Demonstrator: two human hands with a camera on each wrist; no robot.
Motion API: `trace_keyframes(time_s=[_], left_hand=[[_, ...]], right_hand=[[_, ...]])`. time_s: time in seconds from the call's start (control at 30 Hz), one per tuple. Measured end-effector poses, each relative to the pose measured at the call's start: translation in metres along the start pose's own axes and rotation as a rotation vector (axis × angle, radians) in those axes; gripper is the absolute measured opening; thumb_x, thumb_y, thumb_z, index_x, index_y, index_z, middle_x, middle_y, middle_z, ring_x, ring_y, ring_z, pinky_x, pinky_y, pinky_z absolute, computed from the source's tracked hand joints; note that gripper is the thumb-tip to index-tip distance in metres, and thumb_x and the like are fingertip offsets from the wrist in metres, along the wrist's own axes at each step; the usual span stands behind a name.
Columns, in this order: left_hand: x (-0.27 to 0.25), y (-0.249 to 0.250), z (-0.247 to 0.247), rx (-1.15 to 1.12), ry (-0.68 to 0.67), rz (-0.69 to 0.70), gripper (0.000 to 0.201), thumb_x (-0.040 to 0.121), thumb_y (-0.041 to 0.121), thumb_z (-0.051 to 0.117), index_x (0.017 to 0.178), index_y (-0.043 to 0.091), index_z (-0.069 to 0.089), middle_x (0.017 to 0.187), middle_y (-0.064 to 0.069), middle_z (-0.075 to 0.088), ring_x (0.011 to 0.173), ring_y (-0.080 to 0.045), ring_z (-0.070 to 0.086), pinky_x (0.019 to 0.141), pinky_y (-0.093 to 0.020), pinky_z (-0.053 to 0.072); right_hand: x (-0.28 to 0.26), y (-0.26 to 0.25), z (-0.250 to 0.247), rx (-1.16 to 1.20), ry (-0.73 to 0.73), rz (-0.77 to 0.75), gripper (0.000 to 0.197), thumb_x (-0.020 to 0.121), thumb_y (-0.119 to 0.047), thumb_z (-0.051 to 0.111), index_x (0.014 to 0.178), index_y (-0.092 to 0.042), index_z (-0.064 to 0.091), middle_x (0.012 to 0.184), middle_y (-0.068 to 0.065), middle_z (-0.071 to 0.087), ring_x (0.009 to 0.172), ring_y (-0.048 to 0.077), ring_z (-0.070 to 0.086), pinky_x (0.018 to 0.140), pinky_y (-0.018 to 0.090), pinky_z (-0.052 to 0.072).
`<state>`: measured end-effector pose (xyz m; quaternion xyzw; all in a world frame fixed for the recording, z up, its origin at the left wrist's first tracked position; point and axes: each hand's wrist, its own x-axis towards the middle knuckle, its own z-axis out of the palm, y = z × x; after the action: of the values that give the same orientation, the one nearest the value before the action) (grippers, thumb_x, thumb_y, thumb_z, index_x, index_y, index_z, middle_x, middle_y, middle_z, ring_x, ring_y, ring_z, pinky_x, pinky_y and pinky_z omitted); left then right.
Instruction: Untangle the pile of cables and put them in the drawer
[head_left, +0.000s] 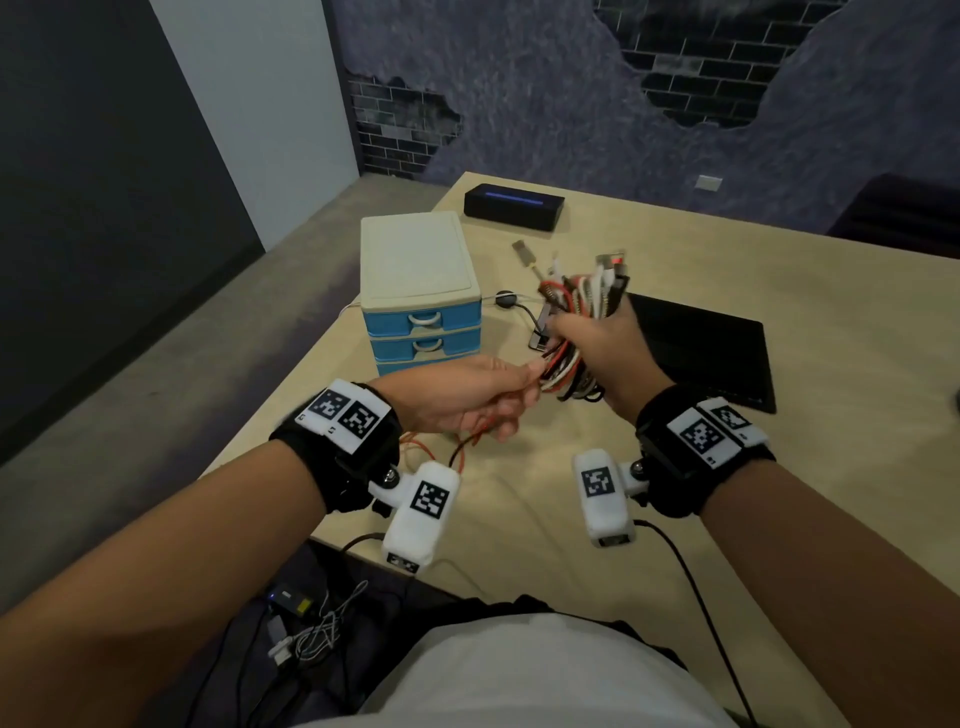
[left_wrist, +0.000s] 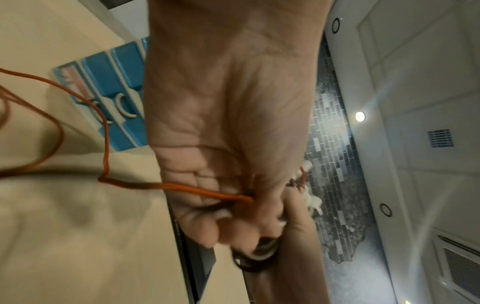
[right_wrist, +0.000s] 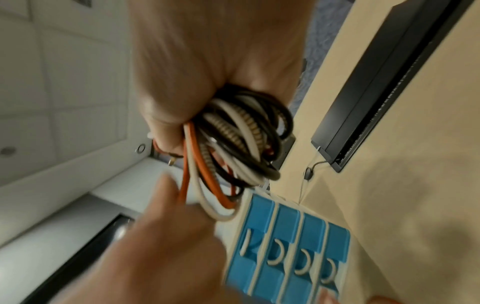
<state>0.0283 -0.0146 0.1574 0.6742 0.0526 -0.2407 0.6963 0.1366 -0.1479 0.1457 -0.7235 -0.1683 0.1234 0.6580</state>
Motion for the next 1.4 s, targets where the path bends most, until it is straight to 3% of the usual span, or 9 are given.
trace_keyframes(time_s=[0.23, 0.33, 0.47, 0.63, 0.8, 0.9, 1.1, 1.23, 1.4], left_hand=[[-0.011, -0.044, -0.020, -0.028, -0.115, -0.120, 0.045, 0.101, 0.045, 0.027, 0.066, 0.020, 0.041, 0.055, 0.006, 0.022, 0.049, -0.011, 0.014, 0.055, -0.025, 0.023], [-0.008, -0.046, -0.029, 0.130, 0.041, -0.089, 0.040, 0.100, 0.044, 0.034, 0.072, 0.019, 0.045, 0.061, 0.004, 0.027, 0.050, -0.009, 0.018, 0.052, -0.024, 0.017], [-0.002, -0.033, -0.043, 0.702, 0.365, 0.090, 0.033, 0.100, 0.035, 0.040, 0.077, 0.017, 0.055, 0.068, 0.005, 0.046, 0.056, -0.005, 0.039, 0.057, -0.019, 0.035], [0.003, -0.015, -0.041, 0.899, 0.469, 0.290, 0.022, 0.097, 0.024, 0.050, 0.082, 0.013, 0.061, 0.069, 0.007, 0.054, 0.058, 0.000, 0.045, 0.055, -0.015, 0.034], [0.002, -0.010, -0.044, 0.936, 0.363, 0.223, 0.020, 0.097, 0.027, 0.050, 0.084, 0.021, 0.064, 0.068, 0.011, 0.054, 0.057, 0.005, 0.048, 0.056, -0.010, 0.036], [0.001, -0.018, -0.053, 0.969, 0.161, -0.005, 0.025, 0.098, 0.030, 0.048, 0.076, 0.032, 0.060, 0.073, 0.010, 0.060, 0.070, -0.008, 0.054, 0.071, -0.026, 0.044], [0.003, -0.002, -0.018, 0.709, 0.314, 0.119, 0.052, 0.100, 0.049, 0.025, 0.143, 0.023, 0.039, 0.142, 0.009, 0.044, 0.129, -0.006, 0.039, 0.103, -0.023, 0.028], [0.012, 0.013, 0.001, 0.612, 0.165, 0.156, 0.068, 0.091, 0.061, 0.040, 0.144, 0.020, 0.034, 0.133, 0.015, 0.050, 0.119, 0.000, 0.049, 0.099, -0.017, 0.036], [0.020, 0.004, -0.011, 0.702, 0.252, 0.140, 0.040, 0.093, 0.048, 0.050, 0.107, 0.011, 0.059, 0.075, 0.000, 0.072, 0.071, -0.009, 0.067, 0.063, -0.019, 0.042]], right_hand=[[0.019, -0.005, -0.040, 0.284, 0.171, 0.068, 0.016, 0.082, -0.006, 0.062, 0.098, -0.006, 0.058, 0.068, 0.004, 0.062, 0.063, 0.016, 0.066, 0.067, 0.034, 0.057], [0.017, -0.007, -0.046, 0.306, 0.058, 0.111, 0.005, 0.086, -0.003, 0.059, 0.086, -0.008, 0.060, 0.069, 0.004, 0.062, 0.064, 0.017, 0.067, 0.067, 0.033, 0.058], [0.011, -0.016, -0.046, 0.228, -0.139, 0.200, 0.013, 0.089, -0.001, 0.055, 0.079, -0.005, 0.062, 0.067, 0.007, 0.065, 0.065, 0.017, 0.070, 0.063, 0.031, 0.059], [-0.001, -0.022, -0.040, 0.062, -0.333, 0.276, 0.012, 0.085, 0.003, 0.056, 0.078, -0.002, 0.064, 0.072, 0.010, 0.068, 0.075, 0.024, 0.069, 0.074, 0.036, 0.059], [-0.005, -0.024, -0.036, 0.079, -0.277, 0.212, 0.011, 0.088, 0.002, 0.055, 0.080, -0.002, 0.062, 0.070, 0.010, 0.065, 0.069, 0.021, 0.068, 0.066, 0.032, 0.060], [-0.003, -0.025, -0.036, 0.103, -0.217, 0.151, 0.014, 0.088, 0.001, 0.054, 0.077, -0.002, 0.062, 0.068, 0.011, 0.062, 0.065, 0.020, 0.067, 0.065, 0.031, 0.059], [-0.001, -0.025, -0.023, 0.051, -0.200, 0.126, 0.005, 0.084, -0.001, 0.058, 0.082, -0.002, 0.062, 0.071, 0.013, 0.064, 0.070, 0.026, 0.066, 0.071, 0.037, 0.059], [0.001, -0.023, -0.014, -0.003, -0.147, 0.136, 0.025, 0.073, -0.011, 0.065, 0.096, 0.000, 0.064, 0.083, 0.018, 0.064, 0.079, 0.028, 0.067, 0.082, 0.042, 0.059], [0.001, -0.023, -0.018, -0.050, -0.057, 0.085, 0.013, 0.080, 0.003, 0.061, 0.090, -0.006, 0.059, 0.075, 0.016, 0.066, 0.065, 0.021, 0.069, 0.065, 0.031, 0.060]])
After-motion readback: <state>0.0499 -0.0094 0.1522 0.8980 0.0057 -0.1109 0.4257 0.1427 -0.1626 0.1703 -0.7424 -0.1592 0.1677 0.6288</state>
